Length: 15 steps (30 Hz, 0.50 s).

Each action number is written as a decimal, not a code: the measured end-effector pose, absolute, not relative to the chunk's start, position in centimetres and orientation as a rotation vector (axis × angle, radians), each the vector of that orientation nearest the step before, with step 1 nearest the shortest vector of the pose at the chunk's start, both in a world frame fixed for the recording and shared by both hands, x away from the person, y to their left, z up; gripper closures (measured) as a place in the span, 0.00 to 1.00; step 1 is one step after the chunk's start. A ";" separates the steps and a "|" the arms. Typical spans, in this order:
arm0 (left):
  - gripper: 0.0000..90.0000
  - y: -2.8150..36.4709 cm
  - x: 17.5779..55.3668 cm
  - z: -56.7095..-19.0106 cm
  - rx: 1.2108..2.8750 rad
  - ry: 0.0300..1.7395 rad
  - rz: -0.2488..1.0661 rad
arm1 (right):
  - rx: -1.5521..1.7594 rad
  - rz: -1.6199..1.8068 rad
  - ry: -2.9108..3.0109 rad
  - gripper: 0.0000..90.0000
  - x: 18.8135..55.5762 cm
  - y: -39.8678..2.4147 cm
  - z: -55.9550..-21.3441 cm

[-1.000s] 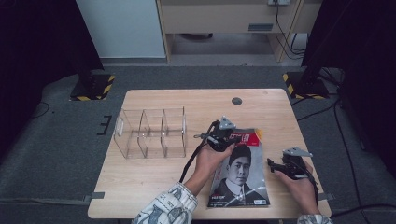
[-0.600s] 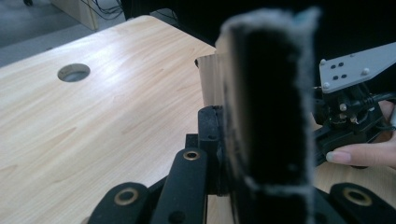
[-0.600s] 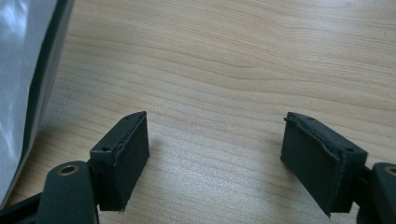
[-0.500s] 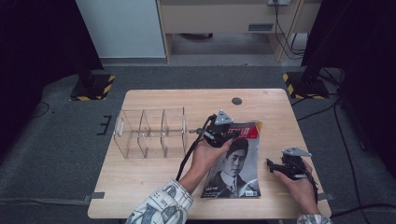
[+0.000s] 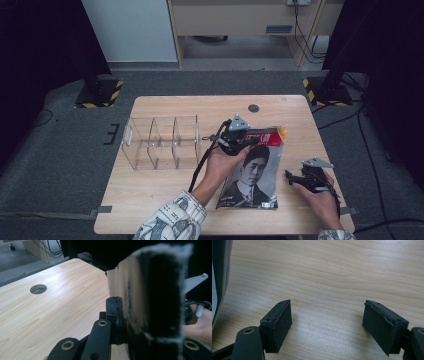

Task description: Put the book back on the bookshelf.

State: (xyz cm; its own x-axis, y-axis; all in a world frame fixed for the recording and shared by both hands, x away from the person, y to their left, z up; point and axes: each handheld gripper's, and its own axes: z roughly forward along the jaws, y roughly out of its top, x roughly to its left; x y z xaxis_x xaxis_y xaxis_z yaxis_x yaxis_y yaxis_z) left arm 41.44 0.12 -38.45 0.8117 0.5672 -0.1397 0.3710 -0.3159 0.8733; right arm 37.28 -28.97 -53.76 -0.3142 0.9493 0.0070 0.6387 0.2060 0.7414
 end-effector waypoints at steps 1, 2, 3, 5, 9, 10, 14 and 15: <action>0.96 0.1 41.4 -38.4 1.942 0.702 0.233 | 1.471 0.907 2.031 0.26 37.3 -29.0 -53.8; 0.96 0.1 41.4 -38.3 1.944 0.697 0.233 | 1.471 0.907 2.031 0.26 37.3 -29.0 -53.8; 0.96 0.1 41.4 -38.2 1.937 0.694 0.231 | 1.471 0.907 2.031 0.26 37.3 -29.0 -53.8; 0.96 0.1 41.4 -38.0 1.929 0.693 0.220 | 1.469 0.907 2.031 0.26 37.3 -29.0 -53.8; 0.96 0.1 41.4 -37.6 1.914 0.685 0.200 | 1.468 0.906 2.034 0.26 37.3 -29.0 -53.8; 0.96 0.1 41.4 -37.6 1.914 0.685 0.200 | 1.468 0.906 2.034 0.26 37.3 -29.0 -53.8; 0.96 0.0 41.3 -37.3 1.910 0.676 0.181 | 1.467 0.907 2.036 0.26 37.3 -28.9 -53.8; 0.96 0.0 41.2 -37.2 1.907 0.673 0.181 | 1.467 0.907 2.037 0.26 37.3 -29.0 -53.8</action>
